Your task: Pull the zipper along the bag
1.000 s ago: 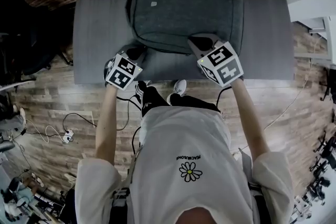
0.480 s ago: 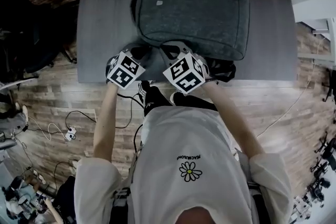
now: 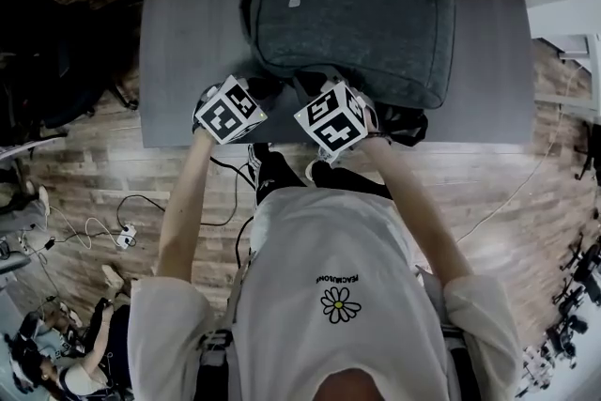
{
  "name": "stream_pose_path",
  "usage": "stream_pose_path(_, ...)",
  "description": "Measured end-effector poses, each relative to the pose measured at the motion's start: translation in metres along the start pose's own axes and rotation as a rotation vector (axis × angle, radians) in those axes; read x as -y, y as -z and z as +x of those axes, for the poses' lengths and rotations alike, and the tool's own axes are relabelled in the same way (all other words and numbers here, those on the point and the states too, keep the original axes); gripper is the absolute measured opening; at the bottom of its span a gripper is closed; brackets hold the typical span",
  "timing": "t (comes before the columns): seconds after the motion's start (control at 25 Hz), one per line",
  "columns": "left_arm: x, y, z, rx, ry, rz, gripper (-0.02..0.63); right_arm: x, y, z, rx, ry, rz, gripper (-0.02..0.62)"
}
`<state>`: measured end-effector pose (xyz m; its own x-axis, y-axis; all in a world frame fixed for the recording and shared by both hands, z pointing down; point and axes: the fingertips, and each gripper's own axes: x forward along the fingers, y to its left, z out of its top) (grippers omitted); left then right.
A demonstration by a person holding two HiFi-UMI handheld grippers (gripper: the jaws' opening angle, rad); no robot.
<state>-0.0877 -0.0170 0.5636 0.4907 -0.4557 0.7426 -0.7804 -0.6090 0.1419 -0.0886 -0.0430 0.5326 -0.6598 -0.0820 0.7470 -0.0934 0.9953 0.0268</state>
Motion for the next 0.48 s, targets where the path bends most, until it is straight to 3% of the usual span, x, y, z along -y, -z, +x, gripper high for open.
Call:
stream_pose_path(0.16, -0.009, 0.007, -0.004, 0.005, -0.05, -0.009, 0.006, -0.018, -0.007, -0.023, 0.055, -0.04, -0.063, 0.0)
stream_pose_path(0.24, -0.007, 0.005, -0.007, 0.021, -0.059, -0.02, 0.006, -0.007, -0.009, -0.051, 0.122, 0.045, -0.064, 0.002)
stream_pose_path(0.36, -0.004, 0.001, -0.01, 0.027, -0.062, -0.012, 0.006, 0.049, 0.003, -0.114, 0.188, 0.243, 0.059, 0.002)
stream_pose_path(0.4, -0.004, 0.001, -0.01, 0.027, -0.065, -0.006, 0.006, 0.066, 0.014, -0.133, 0.169, 0.28, 0.073, 0.051)
stream_pose_path(0.48, -0.005, 0.002, -0.01, 0.024, -0.083, 0.009, 0.006, 0.09, 0.045, -0.152, 0.055, 0.307, -0.015, 0.402)
